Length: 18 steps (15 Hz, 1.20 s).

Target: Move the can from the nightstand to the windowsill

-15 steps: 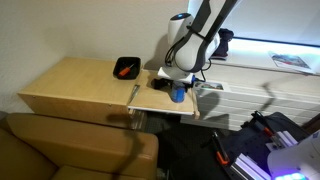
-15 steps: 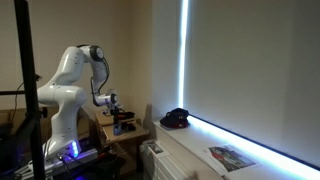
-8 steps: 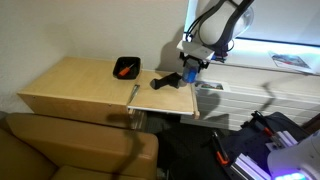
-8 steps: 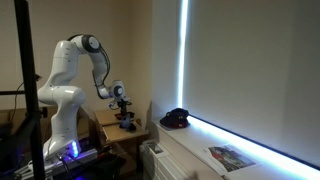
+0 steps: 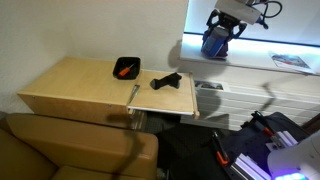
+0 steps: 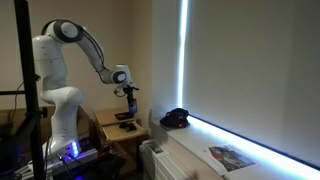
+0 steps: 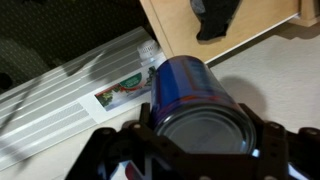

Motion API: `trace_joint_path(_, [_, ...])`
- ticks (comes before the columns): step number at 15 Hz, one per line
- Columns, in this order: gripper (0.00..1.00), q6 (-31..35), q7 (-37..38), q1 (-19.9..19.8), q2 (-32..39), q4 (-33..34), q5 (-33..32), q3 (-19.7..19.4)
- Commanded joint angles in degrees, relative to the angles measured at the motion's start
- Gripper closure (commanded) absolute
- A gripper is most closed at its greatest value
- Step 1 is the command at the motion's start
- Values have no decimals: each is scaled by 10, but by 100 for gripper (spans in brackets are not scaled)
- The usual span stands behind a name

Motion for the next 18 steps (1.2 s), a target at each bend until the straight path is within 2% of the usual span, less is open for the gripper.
trace_joint_path(1, [15, -21, -71, -49, -27, -1, 65, 54])
trace_joint_path(2, [15, -45, -105, -48, -58, -2, 91, 60])
trace_joint_path(4, [15, -64, -116, -45, -95, -10, 102, 74])
trace_joint_path(5, [40, -65, -117, -45, -101, -14, 102, 76])
trace_joint_path(7, [40, -45, -96, -97, -38, 11, 74, 87])
trace_joint_path(8, [40, -32, -79, -140, -6, 28, 51, 85])
trace_joint_path(12, [40, -22, -51, -244, 59, 82, 1, 53])
trace_joint_path(14, [40, -26, -33, -277, 103, 130, -16, 23])
trace_joint_path(16, [40, -47, -4, -292, 148, 200, -22, -9])
trace_joint_path(17, [15, -28, -35, -272, 103, 127, -13, -7])
trace_joint_path(18, [15, -30, -30, -277, 122, 154, -14, -21])
